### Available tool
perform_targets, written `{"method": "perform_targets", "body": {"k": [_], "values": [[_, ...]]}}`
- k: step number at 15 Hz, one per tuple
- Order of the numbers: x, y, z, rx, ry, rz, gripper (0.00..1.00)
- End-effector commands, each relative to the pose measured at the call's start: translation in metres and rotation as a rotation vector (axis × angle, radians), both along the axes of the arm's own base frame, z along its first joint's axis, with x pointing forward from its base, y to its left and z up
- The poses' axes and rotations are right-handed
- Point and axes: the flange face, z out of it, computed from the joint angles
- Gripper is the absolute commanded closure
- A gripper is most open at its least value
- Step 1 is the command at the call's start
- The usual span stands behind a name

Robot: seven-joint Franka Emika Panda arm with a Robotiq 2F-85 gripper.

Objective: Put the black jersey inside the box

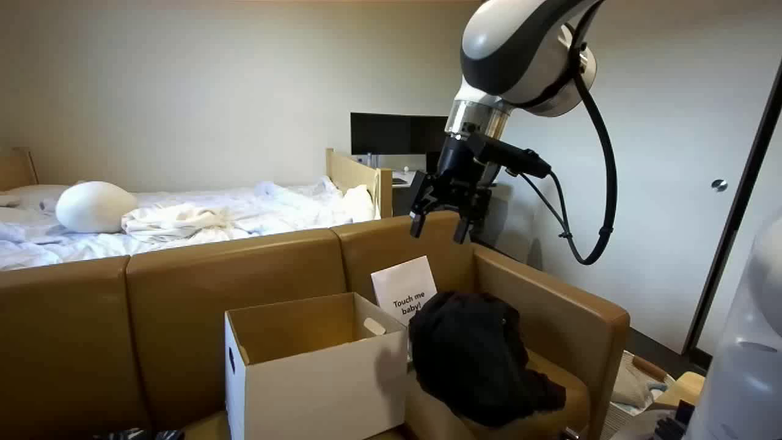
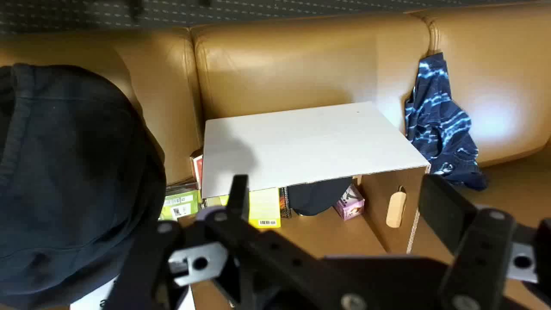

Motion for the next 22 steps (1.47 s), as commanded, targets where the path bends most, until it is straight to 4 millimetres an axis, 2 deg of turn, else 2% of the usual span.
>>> {"method": "perform_targets", "body": {"k": [1,8,12,16,22], "values": [[0.000,0.000,0.001,0.000,0.001,0.000,0.00],[0.001,-0.001,0.001,0.004,-0.003,-0.014,0.00],[0.006,-0.012,0.011,-0.023,-0.147,-0.059,0.00],[0.017,-0.043,0.033,-0.009,-0.319,-0.176,0.00],[0.022,-0.108,0.067,-0.064,-0.442,-0.302,0.00]]}}
